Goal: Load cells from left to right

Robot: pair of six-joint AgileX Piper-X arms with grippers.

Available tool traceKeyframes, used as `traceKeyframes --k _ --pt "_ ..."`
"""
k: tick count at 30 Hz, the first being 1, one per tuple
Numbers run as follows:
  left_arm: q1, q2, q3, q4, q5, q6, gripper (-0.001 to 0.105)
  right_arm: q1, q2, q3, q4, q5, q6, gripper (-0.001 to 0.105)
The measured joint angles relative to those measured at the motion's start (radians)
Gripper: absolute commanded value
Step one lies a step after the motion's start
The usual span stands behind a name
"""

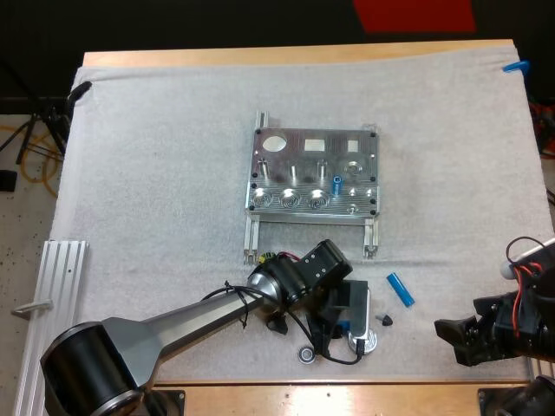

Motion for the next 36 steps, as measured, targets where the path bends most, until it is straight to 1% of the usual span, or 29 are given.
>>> traceKeyframes --k 2,6,9,12,14,16,17,20,26,27,29,32,36 --pt "-0.015 0.000 0.000 0.000 0.003 -0.016 0.055 0.000 0.000 0.000 0.000 0.000 0.000 0.068" --pt "-0.052 0.000 0.000 0.003 0.003 -0.019 0.055 0.000 0.000 0.000 0.000 0.000 0.000 0.068" --pt "-0.078 0.000 0.000 0.003 -0.021 -0.019 0.055 0.000 0.000 0.000 0.000 0.000 0.000 0.068" --pt "-0.081 0.000 0.000 0.000 -0.044 -0.019 0.049 0.000 0.000 0.000 0.000 0.000 0.000 0.068" --pt "-0.081 0.000 0.000 -0.002 -0.069 -0.022 0.039 0.000 0.000 0.000 0.000 0.000 0.000 0.068" --pt "-0.081 0.000 0.000 -0.008 -0.089 -0.022 0.036 0.000 0.000 0.000 0.000 0.000 0.000 0.068" --pt "-0.081 0.000 0.000 -0.008 -0.111 -0.022 0.036 0.000 0.000 0.000 0.000 0.000 0.000 0.068" --pt "-0.081 0.000 0.000 -0.010 -0.144 -0.022 0.036 0.000 0.000 0.000 0.000 0.000 0.000 0.068" --pt "-0.081 0.000 0.000 0.013 -0.168 -0.022 0.036 0.000 0.000 0.000 0.000 0.000 0.000 0.068" --pt "-0.081 0.000 0.000 0.018 -0.169 -0.022 0.037 0.000 0.000 0.000 0.000 0.000 0.000 0.068" --pt "-0.081 0.000 0.000 0.028 -0.168 -0.022 0.042 0.000 0.000 0.000 -0.003 0.000 0.000 0.068" --pt "-0.081 0.000 0.000 0.029 -0.168 -0.022 0.048 0.000 0.000 0.000 -0.017 0.000 0.000 0.068" --pt "-0.081 0.000 0.000 0.029 -0.166 -0.022 0.048 0.000 0.000 0.000 -0.022 0.000 0.000 0.068"
